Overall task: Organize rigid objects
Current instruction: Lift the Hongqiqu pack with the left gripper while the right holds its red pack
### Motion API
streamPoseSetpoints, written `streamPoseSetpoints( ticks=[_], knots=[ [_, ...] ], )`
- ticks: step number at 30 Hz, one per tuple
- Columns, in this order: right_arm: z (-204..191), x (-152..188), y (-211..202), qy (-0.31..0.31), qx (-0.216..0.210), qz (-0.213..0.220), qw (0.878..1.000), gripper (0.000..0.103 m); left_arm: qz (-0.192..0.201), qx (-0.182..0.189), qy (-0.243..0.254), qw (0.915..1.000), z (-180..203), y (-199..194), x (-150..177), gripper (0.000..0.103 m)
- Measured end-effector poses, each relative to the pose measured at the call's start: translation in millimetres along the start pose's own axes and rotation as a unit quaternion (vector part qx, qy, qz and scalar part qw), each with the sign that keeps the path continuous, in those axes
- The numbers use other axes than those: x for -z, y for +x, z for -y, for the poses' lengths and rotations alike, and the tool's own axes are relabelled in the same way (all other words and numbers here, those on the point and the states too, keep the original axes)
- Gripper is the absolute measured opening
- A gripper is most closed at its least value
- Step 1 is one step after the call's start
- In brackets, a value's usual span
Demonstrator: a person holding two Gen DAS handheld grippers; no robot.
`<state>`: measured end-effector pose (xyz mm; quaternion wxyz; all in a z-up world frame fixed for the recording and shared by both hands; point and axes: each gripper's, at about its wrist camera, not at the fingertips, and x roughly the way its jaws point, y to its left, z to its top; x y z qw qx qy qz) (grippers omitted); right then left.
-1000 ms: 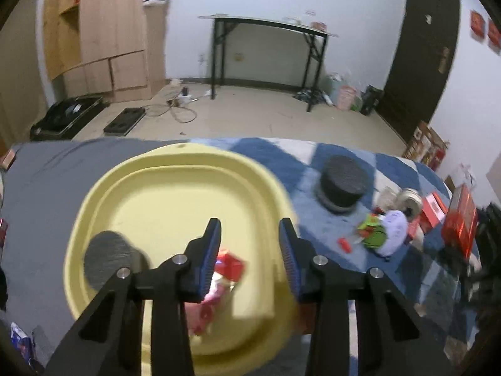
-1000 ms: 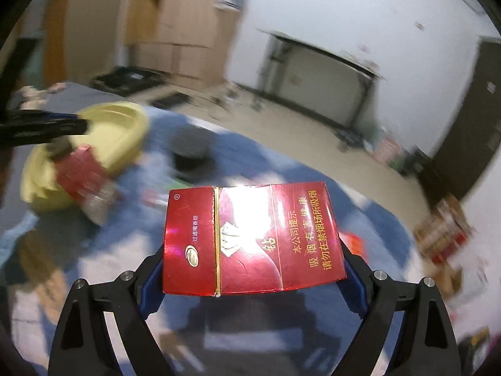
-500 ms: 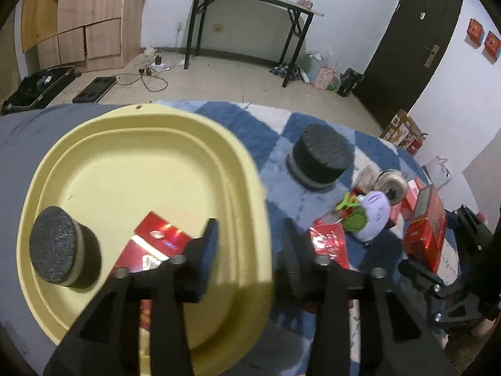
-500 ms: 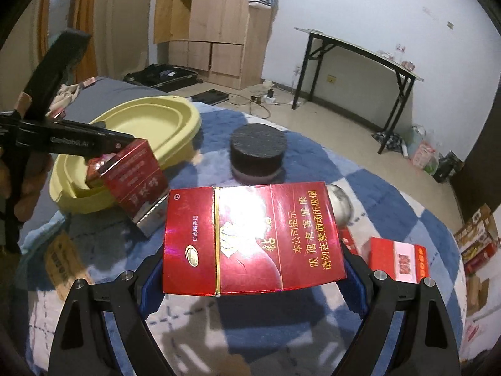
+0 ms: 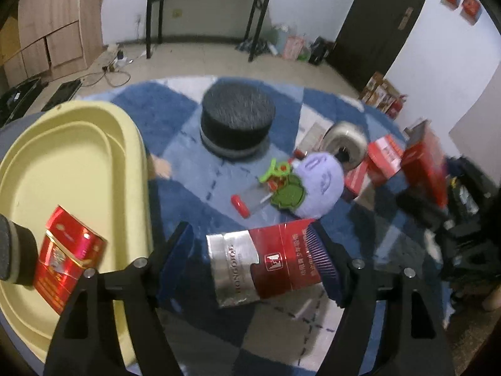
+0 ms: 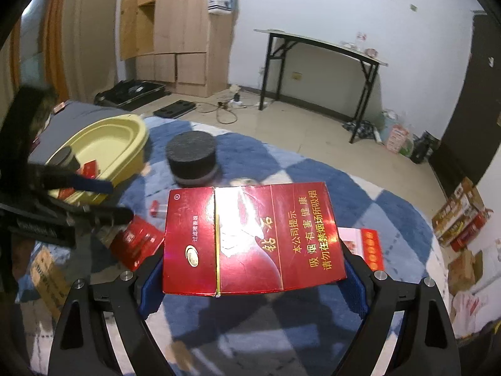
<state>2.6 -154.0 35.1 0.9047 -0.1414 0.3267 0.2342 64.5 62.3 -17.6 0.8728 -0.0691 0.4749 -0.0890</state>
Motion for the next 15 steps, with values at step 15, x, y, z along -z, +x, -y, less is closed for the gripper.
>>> streamPoseSetpoints(
  ticks=[15],
  knots=[
    [12,2,2,0.013,0.002,-0.006,1.0,0.09,-0.032,-0.059,0.028,0.9974,36,42,13,0.093]
  ],
)
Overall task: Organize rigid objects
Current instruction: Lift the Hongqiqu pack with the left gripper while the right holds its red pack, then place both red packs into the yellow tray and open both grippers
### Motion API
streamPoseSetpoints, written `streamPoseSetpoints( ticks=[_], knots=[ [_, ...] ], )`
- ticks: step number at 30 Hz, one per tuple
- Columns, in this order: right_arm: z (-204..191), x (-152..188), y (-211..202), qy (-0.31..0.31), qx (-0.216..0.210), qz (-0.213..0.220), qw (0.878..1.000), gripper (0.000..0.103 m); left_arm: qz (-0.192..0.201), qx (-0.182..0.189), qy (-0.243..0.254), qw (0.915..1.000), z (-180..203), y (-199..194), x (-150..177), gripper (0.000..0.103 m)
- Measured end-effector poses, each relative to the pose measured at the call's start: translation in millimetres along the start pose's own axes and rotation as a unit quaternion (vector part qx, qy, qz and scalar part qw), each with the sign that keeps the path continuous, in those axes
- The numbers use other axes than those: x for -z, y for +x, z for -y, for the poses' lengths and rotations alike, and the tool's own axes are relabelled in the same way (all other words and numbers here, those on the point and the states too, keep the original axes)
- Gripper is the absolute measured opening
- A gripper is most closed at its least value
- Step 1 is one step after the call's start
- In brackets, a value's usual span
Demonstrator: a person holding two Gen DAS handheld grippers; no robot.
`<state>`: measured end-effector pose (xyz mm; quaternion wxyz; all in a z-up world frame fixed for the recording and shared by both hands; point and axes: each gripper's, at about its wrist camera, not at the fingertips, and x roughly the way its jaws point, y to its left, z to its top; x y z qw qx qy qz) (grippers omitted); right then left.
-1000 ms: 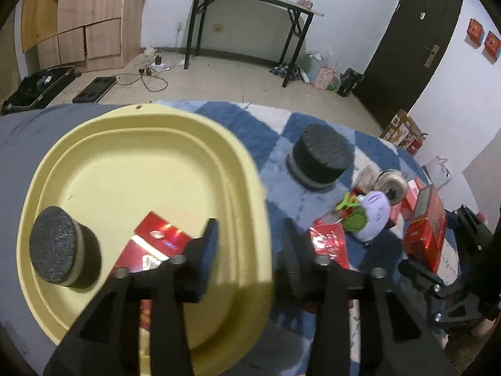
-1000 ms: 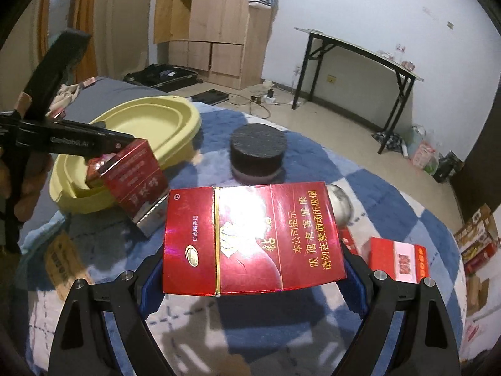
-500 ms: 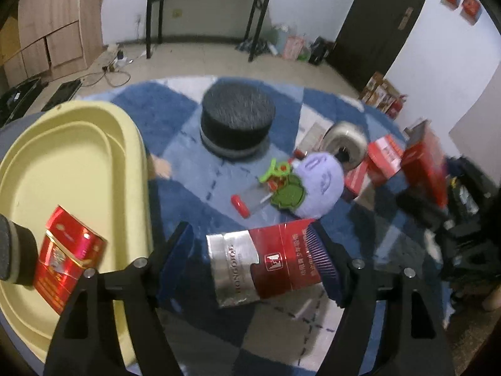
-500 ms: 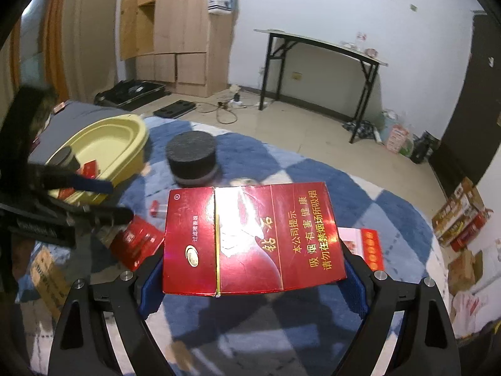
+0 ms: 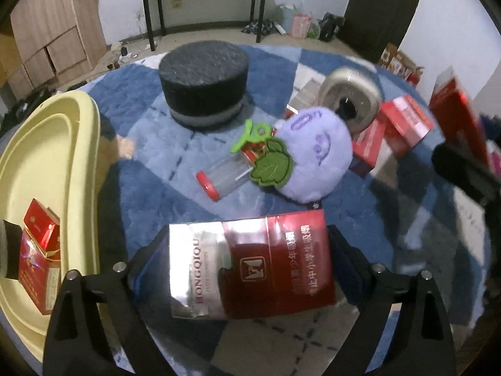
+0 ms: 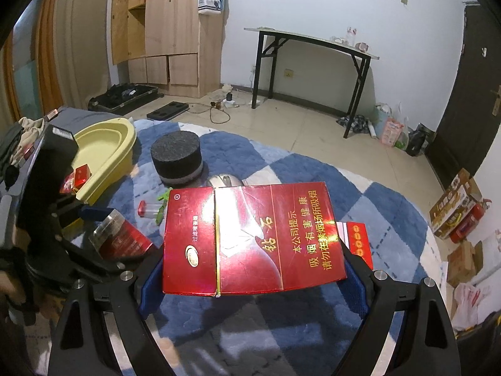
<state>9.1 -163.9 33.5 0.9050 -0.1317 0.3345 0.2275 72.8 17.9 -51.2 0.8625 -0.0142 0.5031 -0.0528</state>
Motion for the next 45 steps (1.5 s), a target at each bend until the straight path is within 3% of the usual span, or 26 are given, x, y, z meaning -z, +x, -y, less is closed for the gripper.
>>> streamPoseSetpoints(
  ticks=[6,11,13,15,17,21,24,29,33,38,43,45],
  knots=[
    [0,0,1,-0.001,-0.001,0.0,1.0,0.09,0.013,0.008,-0.007,0.9999,-5,-2,3,0.089],
    [-4,-2,0,-0.004,0.0,0.004,1.0,0.09,0.089,-0.007,-0.02,0.9958,-34,-57,-6,0.089],
    [-12,-4,-4,-0.012,-0.006,0.011,1.0,0.09,0.131,-0.03,-0.049,0.9897,-68,-90,-7,0.089],
    [-23,-6,-6,-0.022,-0.018,0.019,0.999,0.09,0.161,-0.079,-0.095,0.9791,-114,-117,-2,0.089],
    [-44,-10,-7,-0.041,-0.037,0.025,0.998,0.09,0.172,-0.114,-0.136,0.969,-153,-131,8,0.089],
    [-106,-18,-2,-0.103,-0.085,0.022,0.991,0.09,0.162,-0.154,-0.244,0.9436,-239,-134,40,0.089],
    [-164,-32,12,-0.158,-0.128,0.007,0.979,0.09,0.137,-0.157,-0.272,0.9397,-261,-119,50,0.089],
    [-249,-55,56,-0.235,-0.18,-0.036,0.954,0.09,0.111,-0.147,-0.271,0.9446,-266,-97,49,0.089],
    [-263,-62,92,-0.225,-0.202,-0.071,0.951,0.09,0.098,-0.137,-0.288,0.9428,-268,-81,51,0.089],
    [-272,-65,117,-0.238,-0.188,-0.091,0.949,0.091,0.105,-0.136,-0.297,0.9394,-265,-83,50,0.089],
    [-276,-67,119,-0.238,-0.186,-0.086,0.949,0.096,0.114,-0.126,-0.327,0.9295,-270,-95,53,0.09],
    [-283,-63,114,-0.238,-0.172,-0.072,0.953,0.097,0.14,-0.135,-0.336,0.9217,-266,-111,49,0.098]
  ],
)
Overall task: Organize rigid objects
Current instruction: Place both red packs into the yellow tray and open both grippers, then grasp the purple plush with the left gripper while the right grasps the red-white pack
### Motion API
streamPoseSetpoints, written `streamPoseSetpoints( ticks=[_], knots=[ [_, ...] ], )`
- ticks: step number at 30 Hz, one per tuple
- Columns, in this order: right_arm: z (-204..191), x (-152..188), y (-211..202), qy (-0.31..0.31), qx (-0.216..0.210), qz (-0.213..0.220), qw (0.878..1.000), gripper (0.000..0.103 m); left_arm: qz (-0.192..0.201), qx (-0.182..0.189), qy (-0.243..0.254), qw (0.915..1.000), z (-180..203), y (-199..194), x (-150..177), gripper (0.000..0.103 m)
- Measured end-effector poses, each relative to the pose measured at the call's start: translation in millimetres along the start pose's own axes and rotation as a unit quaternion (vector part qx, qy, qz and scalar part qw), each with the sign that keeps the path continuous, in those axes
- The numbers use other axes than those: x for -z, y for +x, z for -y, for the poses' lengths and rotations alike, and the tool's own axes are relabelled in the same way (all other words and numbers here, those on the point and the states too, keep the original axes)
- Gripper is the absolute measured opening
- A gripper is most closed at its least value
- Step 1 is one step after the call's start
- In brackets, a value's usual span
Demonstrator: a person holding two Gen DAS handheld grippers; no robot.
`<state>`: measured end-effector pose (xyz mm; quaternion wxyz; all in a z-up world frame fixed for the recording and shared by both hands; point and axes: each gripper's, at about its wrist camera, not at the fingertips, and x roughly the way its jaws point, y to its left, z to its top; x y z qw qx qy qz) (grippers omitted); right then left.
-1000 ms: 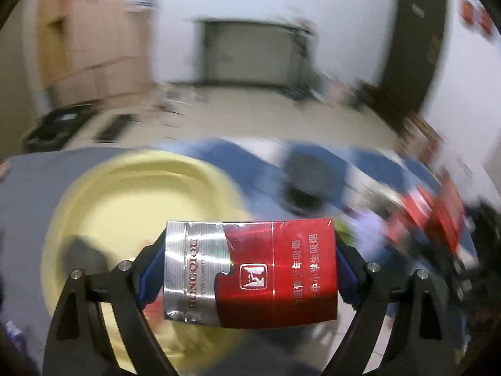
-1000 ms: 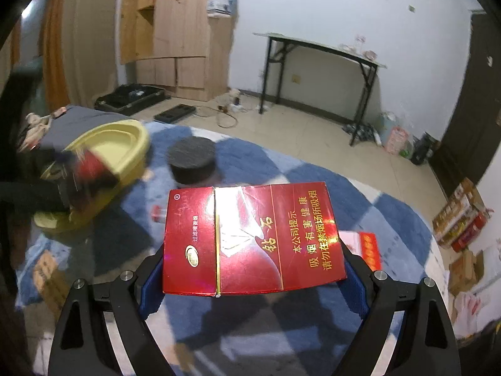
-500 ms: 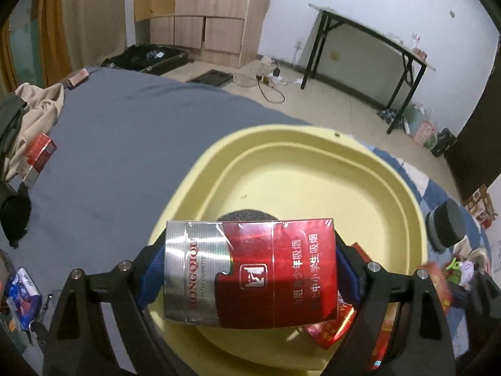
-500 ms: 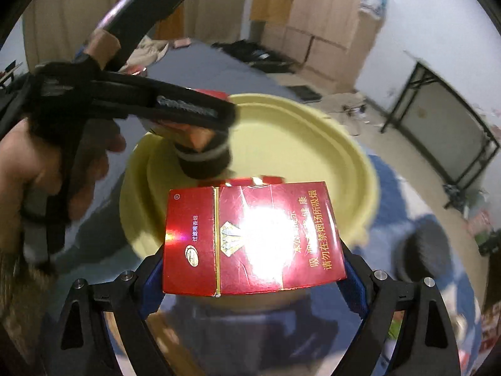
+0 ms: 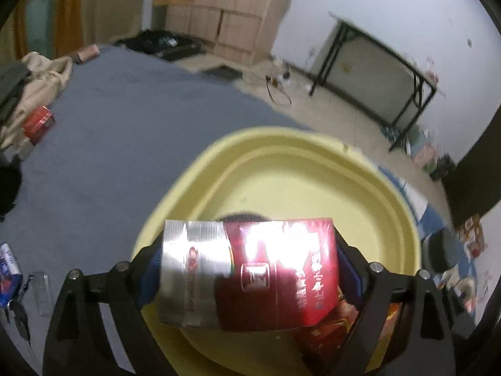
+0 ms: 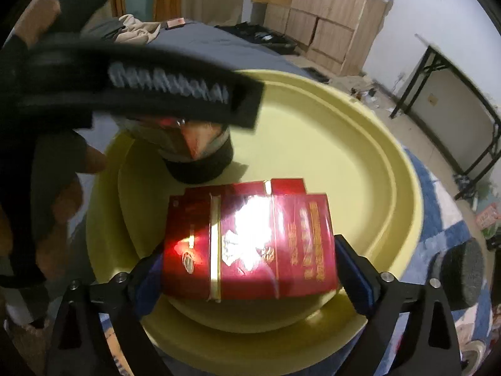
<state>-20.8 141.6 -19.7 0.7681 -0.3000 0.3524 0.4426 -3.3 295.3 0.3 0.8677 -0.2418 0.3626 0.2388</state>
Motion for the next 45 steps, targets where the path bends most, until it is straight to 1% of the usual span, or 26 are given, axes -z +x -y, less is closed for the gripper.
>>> streamPoseSetpoints(
  ticks=[2,4,6,8,10,11,12,14,15,16,18,19,20,21,22,24,26,28,31,33,36,38,39,42,43,45],
  knots=[
    [-1,2,-15,0.006,0.008,0.019,1.0,0.098,0.031,0.006,-0.003,0.9995,6,-20,-2,0.103],
    [2,8,-34,0.022,0.0,0.034,0.999,0.103,0.051,0.022,0.009,0.9984,20,-40,-5,0.103],
    [12,20,-65,0.043,-0.01,0.056,0.997,0.103,0.054,0.038,0.035,0.9972,39,-53,-3,0.103],
    [27,38,-98,0.063,-0.006,0.072,0.995,0.103,0.057,0.055,0.065,0.9948,62,-62,2,0.103],
    [46,61,-128,0.086,0.011,0.087,0.992,0.103,0.054,0.086,0.105,0.9892,89,-69,12,0.103],
    [65,85,-153,0.111,0.033,0.104,0.988,0.103,0.052,0.102,0.121,0.9861,99,-70,17,0.103],
    [80,103,-167,0.127,0.05,0.115,0.984,0.103,0.042,0.127,0.151,0.9794,119,-68,26,0.103],
    [114,145,-194,0.178,0.104,0.131,0.97,0.103,0.019,0.145,0.201,0.9686,150,-61,44,0.103],
    [137,167,-204,0.21,0.138,0.126,0.96,0.103,0.01,0.152,0.239,0.9589,170,-56,59,0.103],
    [166,189,-212,0.247,0.167,0.12,0.947,0.103,0.01,0.157,0.265,0.9515,183,-53,70,0.103],
    [204,219,-221,0.318,0.212,0.112,0.917,0.103,0.02,0.173,0.31,0.9345,212,-47,93,0.103],
    [219,234,-223,0.351,0.229,0.105,0.902,0.103,0.024,0.183,0.329,0.9262,225,-40,107,0.103],
    [234,250,-222,0.378,0.233,0.096,0.891,0.103,0.021,0.185,0.34,0.9217,235,-36,117,0.103],
    [240,257,-220,0.382,0.229,0.094,0.89,0.103,0.02,0.191,0.35,0.9169,245,-30,129,0.103],
    [244,263,-216,0.377,0.223,0.093,0.894,0.103,0.019,0.193,0.355,0.9144,251,-27,136,0.103],
    [245,263,-205,0.368,0.22,0.089,0.899,0.103,0.015,0.191,0.373,0.9077,259,-20,150,0.103],
    [248,257,-186,0.368,0.204,0.082,0.904,0.103,0.018,0.189,0.384,0.9036,264,-19,156,0.103],
    [258,255,-176,0.364,0.196,0.075,0.907,0.103,0.022,0.192,0.382,0.9037,265,-18,155,0.103],
    [261,245,-152,0.342,0.192,0.058,0.918,0.103,0.019,0.198,0.376,0.9052,261,-14,152,0.103],
    [263,242,-146,0.329,0.195,0.047,0.923,0.103,0.017,0.194,0.37,0.9084,260,-5,151,0.103],
    [268,242,-128,0.317,0.192,0.039,0.928,0.103,-0.003,0.209,0.372,0.9045,263,6,157,0.103],
    [269,241,-120,0.309,0.188,0.028,0.932,0.103,0.0,0.199,0.379,0.9038,268,8,160,0.103],
    [269,242,-116,0.305,0.191,0.023,0.933,0.103,0.005,0.192,0.389,0.9011,273,9,161,0.103],
    [272,243,-109,0.304,0.191,0.02,0.933,0.103,0.018,0.168,0.431,0.8862,289,12,164,0.103],
    [274,244,-108,0.306,0.192,0.019,0.932,0.103,0.019,0.168,0.437,0.8835,291,13,164,0.103],
    [277,247,-105,0.311,0.183,0.024,0.932,0.103,0.007,0.179,0.433,0.8835,289,18,165,0.103]
  ],
)
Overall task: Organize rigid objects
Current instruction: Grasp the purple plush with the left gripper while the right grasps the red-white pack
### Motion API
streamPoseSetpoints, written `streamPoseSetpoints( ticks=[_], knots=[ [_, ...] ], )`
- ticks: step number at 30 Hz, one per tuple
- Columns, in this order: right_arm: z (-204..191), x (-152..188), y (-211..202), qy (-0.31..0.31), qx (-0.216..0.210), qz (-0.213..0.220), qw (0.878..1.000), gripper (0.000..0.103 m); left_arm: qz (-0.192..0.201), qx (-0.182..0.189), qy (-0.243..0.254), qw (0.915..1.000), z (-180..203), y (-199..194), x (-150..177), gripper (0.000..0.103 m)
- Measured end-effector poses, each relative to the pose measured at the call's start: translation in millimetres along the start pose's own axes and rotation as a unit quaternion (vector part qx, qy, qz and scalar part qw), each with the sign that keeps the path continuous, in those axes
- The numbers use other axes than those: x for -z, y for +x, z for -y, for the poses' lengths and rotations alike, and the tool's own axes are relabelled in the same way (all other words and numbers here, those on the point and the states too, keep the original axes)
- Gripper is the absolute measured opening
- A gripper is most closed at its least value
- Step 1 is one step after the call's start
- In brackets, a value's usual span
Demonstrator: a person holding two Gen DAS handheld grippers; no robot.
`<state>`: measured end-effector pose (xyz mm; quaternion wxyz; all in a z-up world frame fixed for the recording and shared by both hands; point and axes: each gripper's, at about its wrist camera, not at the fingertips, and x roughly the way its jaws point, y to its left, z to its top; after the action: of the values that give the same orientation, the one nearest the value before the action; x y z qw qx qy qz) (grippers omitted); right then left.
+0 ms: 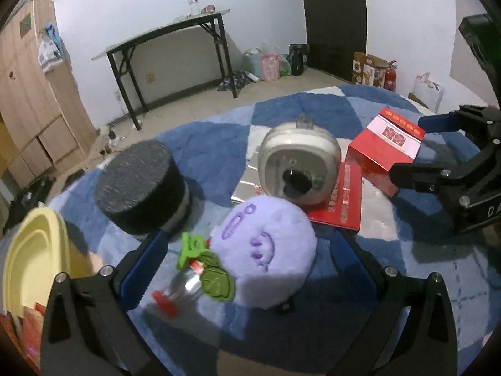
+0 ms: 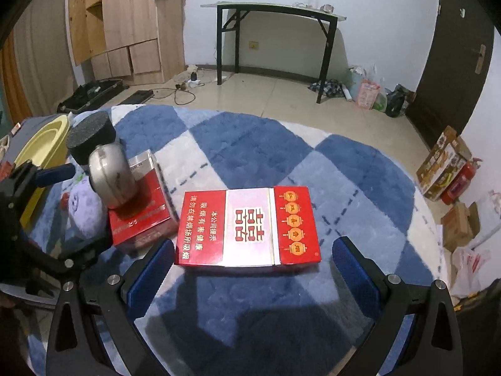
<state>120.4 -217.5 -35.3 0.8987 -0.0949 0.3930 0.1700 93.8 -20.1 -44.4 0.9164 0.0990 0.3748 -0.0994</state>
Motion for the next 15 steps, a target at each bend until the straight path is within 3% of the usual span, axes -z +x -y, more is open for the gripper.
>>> streamPoseSetpoints(
  ticks=[2,10,15],
  knots=[
    [2,0,2,0.006,-0.007,0.001,1.0,0.103,-0.014,0.007,0.005,0.9999,2,5,3,0.103],
    [-7,3,7,-0.012,-0.017,-0.003,1.0,0.103,-0.003,0.02,-0.012,0.9997,-3,2,6,0.103],
    [-9,5,11,-0.021,0.009,-0.007,1.0,0.103,0.001,0.024,-0.014,0.9996,-3,1,6,0.103]
  ],
)
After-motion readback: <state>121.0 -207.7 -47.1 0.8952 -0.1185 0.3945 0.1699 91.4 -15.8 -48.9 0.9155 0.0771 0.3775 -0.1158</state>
